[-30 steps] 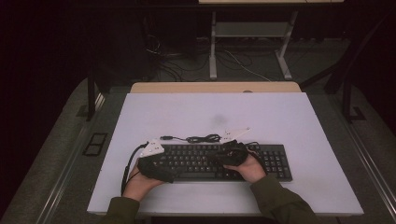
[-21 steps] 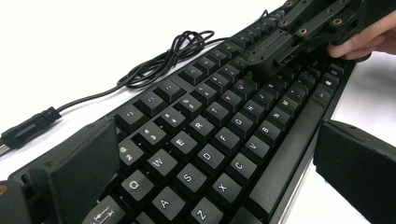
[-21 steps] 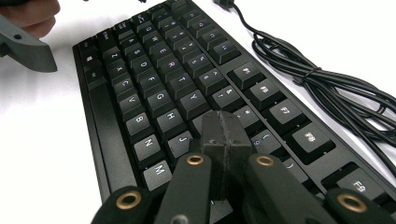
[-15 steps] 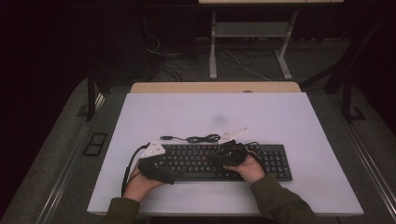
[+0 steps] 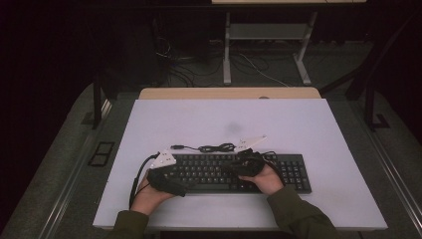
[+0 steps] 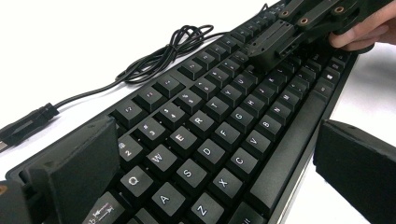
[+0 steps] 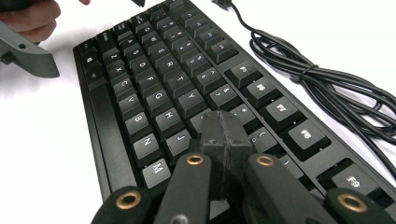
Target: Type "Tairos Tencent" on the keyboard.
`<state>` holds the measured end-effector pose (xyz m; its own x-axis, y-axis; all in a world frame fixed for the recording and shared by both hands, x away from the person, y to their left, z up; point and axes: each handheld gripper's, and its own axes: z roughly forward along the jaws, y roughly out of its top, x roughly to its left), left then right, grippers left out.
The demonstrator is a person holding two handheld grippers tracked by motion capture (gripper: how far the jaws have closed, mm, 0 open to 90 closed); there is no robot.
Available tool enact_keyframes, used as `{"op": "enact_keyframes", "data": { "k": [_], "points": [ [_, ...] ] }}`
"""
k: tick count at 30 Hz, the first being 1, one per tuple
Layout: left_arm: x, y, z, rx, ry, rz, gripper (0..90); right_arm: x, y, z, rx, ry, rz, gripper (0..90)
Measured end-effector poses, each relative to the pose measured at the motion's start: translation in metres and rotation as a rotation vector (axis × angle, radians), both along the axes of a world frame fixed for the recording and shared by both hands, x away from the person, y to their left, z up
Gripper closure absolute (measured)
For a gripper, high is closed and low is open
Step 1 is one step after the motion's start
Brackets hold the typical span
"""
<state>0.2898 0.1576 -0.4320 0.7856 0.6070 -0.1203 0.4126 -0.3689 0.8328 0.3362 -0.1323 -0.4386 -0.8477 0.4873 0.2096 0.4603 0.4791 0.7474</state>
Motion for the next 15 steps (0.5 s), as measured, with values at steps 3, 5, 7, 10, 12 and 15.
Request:
{"op": "enact_keyframes", "data": {
  "k": [3,5,7,10,12,15],
  "points": [
    [0.0002,0.0002,0.0002,0.001,-0.003,0.000,0.0,-0.0002,-0.0008,0.0011,0.013,-0.002,-0.002,86.5],
    [0.0002,0.0004,-0.0001,0.001,-0.001,0.001,0.0,-0.0003,-0.0016,0.0021,0.025,-0.003,-0.003,81.9],
    [0.0002,0.0005,-0.0001,0.003,-0.005,0.002,0.1,0.0004,-0.0033,0.0024,0.041,-0.003,-0.009,74.8],
    [0.0003,0.0013,0.0009,-0.002,-0.013,0.003,1.4,0.0016,-0.0063,0.0033,0.068,-0.001,-0.017,62.5],
    [0.0007,0.0016,0.0007,-0.001,-0.013,0.006,2.2,0.0027,-0.0080,0.0044,0.088,0.000,-0.017,56.7],
    [0.0013,0.0021,0.0008,0.002,-0.010,0.011,3.3,0.0032,-0.0102,0.0061,0.106,-0.009,-0.022,47.1]
  ]
}}
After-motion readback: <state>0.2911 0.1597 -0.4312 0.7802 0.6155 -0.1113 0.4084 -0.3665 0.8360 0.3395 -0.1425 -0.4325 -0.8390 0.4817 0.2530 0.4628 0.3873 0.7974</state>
